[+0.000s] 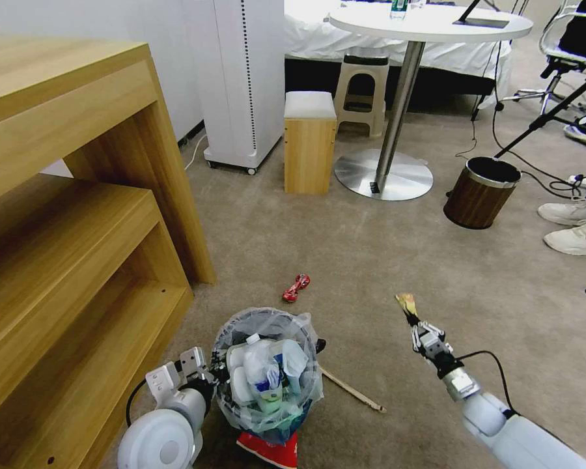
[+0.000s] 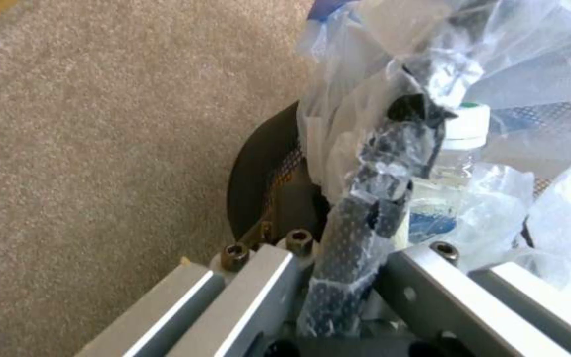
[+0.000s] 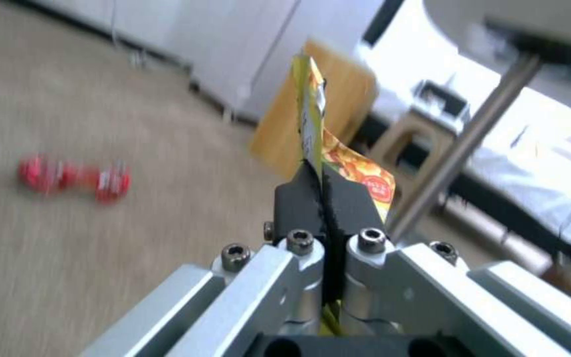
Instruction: Pick up the trash bin and place the garbage on the floor into it.
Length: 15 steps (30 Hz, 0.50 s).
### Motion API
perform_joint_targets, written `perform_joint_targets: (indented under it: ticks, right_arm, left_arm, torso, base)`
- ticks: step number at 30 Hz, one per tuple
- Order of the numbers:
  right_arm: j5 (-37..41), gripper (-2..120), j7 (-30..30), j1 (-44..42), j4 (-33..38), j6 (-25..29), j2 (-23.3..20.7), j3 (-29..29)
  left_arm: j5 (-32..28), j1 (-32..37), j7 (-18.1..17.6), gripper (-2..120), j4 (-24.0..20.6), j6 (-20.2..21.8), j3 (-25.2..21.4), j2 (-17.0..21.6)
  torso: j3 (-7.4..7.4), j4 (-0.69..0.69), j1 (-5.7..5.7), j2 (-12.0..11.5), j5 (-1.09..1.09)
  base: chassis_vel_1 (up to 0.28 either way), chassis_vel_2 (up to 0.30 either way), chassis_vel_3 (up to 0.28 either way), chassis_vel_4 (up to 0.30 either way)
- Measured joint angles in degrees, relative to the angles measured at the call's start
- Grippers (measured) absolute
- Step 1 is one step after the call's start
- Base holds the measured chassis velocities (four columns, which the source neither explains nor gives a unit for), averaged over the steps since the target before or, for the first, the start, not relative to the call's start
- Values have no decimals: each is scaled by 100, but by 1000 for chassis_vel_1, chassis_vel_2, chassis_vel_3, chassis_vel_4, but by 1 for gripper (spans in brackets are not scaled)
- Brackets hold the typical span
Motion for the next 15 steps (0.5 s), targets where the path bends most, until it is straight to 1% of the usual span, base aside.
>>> perform_joint_targets:
  ticks: [2,3,5,6,7,9,10,12,13,14,15]
  right_arm:
    - [115,0,-4,-39,607,-39,-229,121]
    - [115,0,-4,-39,607,-39,-229,121]
    - [224,0,-6,-91,1212,-132,-438,201]
    - [224,0,-6,-91,1212,-132,-438,201]
    - [292,0,-7,-101,1484,-169,-537,206]
    - [501,0,-55,-57,2091,-332,-726,130]
    - [501,0,-55,-57,2091,-332,-726,130]
    - [679,0,-106,30,2592,-420,-880,27]
    - [827,0,-147,66,2921,-499,-1020,-47]
    - [827,0,-147,66,2921,-499,-1020,-47]
    - [924,0,-170,85,3111,-528,-1090,-88]
  left_arm:
    - [26,1,-8,0,-19,22,33,-30]
    - [26,1,-8,0,-19,22,33,-30]
    - [47,15,-8,0,-40,35,60,-44]
    - [47,15,-8,0,-40,35,60,-44]
    - [64,29,-8,0,-53,37,62,-47]
    - [131,100,-1,0,-97,38,33,-74]
    - [131,100,-1,0,-97,38,33,-74]
    - [174,142,19,0,-120,39,27,-83]
    - [199,154,28,0,-122,39,33,-87]
    - [199,154,28,0,-122,39,33,-87]
    - [206,154,30,0,-121,41,43,-91]
  torso:
    - [0,0,0,0,-2]
    - [0,0,0,0,-2]
    - [0,-1,0,0,-2]
    - [0,-1,0,0,-2]
    - [0,-2,0,0,-2]
    - [0,-2,0,0,-2]
    - [0,-2,0,0,-2]
    - [0,1,0,0,1]
    - [0,0,0,0,-4]
    - [0,0,0,0,-4]
    - [0,0,0,0,-4]
  base:
    - [0,0,0,0]
    - [0,0,0,0]
    - [0,0,0,0]
    - [0,0,0,0]
    - [0,0,0,0]
    - [0,0,0,0]
    - [0,0,0,0]
    - [0,0,0,0]
    - [0,0,0,0]
    - [0,0,0,0]
    - [0,0,0,0]
